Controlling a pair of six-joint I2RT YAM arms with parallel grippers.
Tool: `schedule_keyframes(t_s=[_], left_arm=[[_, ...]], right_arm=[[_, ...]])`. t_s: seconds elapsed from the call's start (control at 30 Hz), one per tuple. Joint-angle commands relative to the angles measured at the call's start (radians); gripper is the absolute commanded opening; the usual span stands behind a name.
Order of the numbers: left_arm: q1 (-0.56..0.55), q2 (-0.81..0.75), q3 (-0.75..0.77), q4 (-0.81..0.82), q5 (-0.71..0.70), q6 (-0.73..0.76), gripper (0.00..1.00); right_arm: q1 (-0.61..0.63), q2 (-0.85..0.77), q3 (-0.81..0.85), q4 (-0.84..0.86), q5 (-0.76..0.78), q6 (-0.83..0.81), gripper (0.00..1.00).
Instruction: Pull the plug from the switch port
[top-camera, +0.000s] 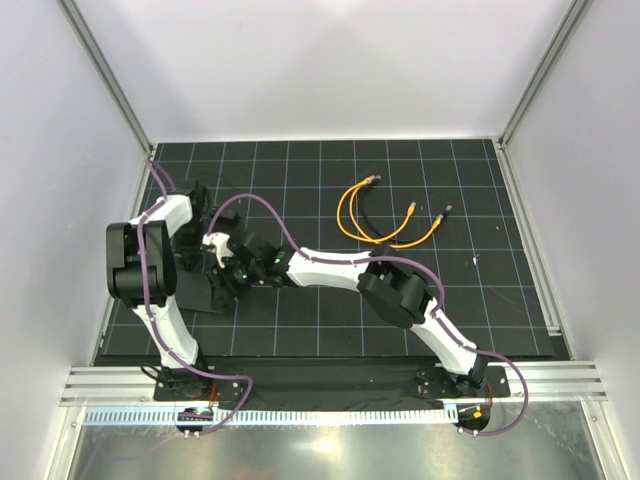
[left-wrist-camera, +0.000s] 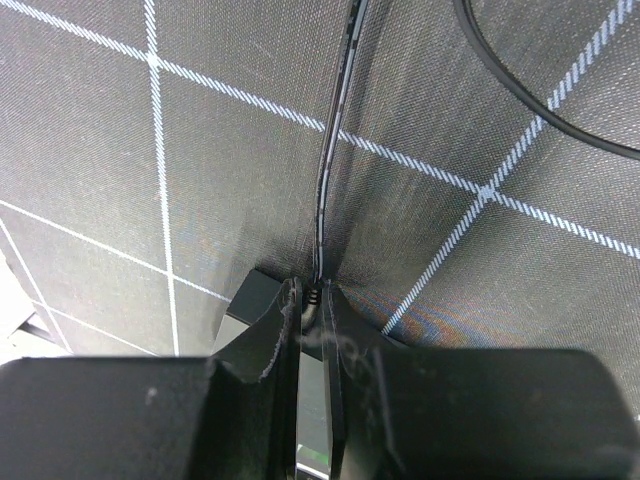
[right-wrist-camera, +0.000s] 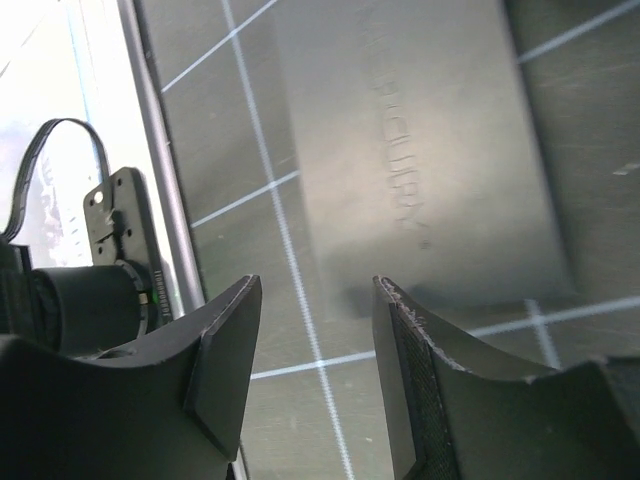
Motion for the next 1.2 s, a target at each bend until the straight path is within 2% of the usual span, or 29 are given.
schedule_keyframes(t_s=[0.0,0.3,0.63,0.87,1.0,1.17], left_arm=[[-0.003,0.011,-0.006,-0.001,-0.032,-0.022,0.0],[0.011,0.002,-0.012,0.008,-0.007,-0.031,0.0],[0.03,-0.011,-0.026,0.034,0.005,-0.042,0.0],[0.05,-0.007,-0.026,0.057,0.052,-0.053,0.0],[0.088,-0.017,-0.035,0.094,0.128,-0.039,0.0],[0.157,-0.006,-0.014,0.105,0.226,-0.033,0.0]], right_arm=[[-0.004,-0.051,0.016,0.061,-0.003,-0.008,0.53],[0.013,0.045,0.091,0.048,0.006,-0.036,0.47],[0.015,0.153,0.2,0.026,-0.01,-0.039,0.22],[0.016,0.211,0.246,-0.067,-0.039,-0.031,0.2],[0.016,0.212,0.243,-0.159,-0.04,-0.101,0.2],[0.001,0.248,0.315,-0.306,-0.047,-0.152,0.2]])
